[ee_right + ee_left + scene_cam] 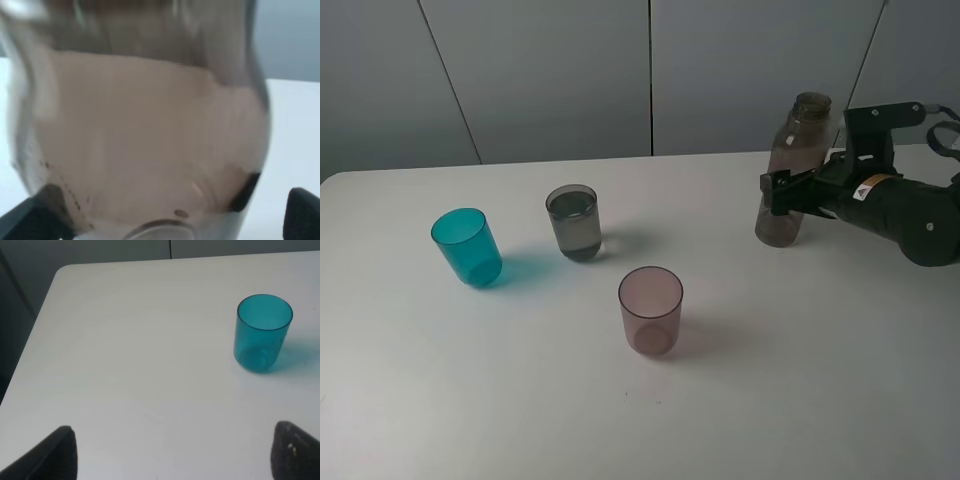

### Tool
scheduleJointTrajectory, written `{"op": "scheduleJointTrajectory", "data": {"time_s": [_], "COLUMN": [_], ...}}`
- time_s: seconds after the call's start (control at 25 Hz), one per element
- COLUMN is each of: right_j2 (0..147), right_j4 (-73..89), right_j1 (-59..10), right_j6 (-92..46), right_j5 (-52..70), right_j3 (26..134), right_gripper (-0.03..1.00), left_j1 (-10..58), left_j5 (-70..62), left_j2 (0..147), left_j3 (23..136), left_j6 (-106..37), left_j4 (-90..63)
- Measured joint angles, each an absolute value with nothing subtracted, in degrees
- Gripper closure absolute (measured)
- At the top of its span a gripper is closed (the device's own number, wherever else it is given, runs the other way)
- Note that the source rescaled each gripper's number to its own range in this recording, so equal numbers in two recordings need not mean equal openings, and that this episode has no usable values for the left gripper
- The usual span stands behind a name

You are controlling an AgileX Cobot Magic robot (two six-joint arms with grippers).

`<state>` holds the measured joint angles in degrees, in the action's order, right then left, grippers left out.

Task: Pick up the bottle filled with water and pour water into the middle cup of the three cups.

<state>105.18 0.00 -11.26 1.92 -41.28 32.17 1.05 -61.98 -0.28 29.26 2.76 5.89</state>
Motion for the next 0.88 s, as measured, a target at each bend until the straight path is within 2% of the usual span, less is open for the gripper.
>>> {"op": "scheduleJointTrajectory", "data": {"time_s": [0.68,0.88], "right_j2": [84.94,76.25], "right_j4": [-0.80,-0.80], "right_j1": [-11.89,-11.89], "right_j6": [6.50,7.95], "right_j5": [-28.38,-18.36], "right_j3": [32.04,33.00], "right_gripper": [0.07,0.07], "left_j1": [1.05,1.05], "left_j5": [-61.98,-61.98], "left_j2": [-0.28,-0.28], "left_j3": [29.26,29.26], "left_j6": [2.76,2.76], "left_j4": [5.89,5.89]}}
